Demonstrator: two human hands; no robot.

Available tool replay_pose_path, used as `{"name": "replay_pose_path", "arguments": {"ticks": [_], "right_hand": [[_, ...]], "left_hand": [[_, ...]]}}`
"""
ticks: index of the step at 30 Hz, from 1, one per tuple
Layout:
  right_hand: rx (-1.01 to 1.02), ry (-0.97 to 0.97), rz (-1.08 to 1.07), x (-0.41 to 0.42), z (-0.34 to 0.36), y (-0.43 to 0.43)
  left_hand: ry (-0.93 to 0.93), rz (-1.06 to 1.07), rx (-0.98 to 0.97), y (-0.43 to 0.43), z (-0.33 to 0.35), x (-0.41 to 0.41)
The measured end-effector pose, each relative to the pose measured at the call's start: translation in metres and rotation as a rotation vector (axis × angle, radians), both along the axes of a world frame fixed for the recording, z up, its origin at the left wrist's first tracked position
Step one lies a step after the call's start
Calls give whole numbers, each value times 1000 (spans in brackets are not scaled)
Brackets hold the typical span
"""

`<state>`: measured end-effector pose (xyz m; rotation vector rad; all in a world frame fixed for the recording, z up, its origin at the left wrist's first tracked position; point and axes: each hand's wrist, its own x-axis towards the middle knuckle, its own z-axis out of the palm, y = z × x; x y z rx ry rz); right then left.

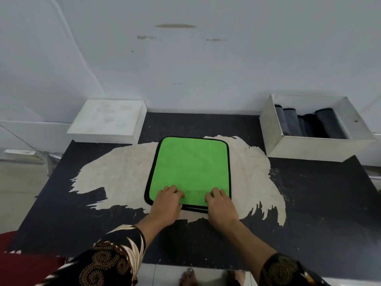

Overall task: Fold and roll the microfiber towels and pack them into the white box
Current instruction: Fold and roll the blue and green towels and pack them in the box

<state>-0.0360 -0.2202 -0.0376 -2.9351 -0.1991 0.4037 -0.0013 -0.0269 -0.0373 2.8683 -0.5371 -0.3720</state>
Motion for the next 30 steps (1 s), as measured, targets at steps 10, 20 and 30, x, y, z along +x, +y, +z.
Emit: {"name": "replay_pose_path", "arguments": {"ticks": [10, 20, 30], "right_hand": [[-91, 9, 30, -9, 7, 10], [-29, -125, -118, -2, 17, 5], [-77, -214, -220, 14, 27, -12]], "left_hand": [[-30, -42, 8, -20, -3, -3], [-95, -14, 81, -28, 5, 2], [-138, 269, 180, 8, 18, 16]]}}
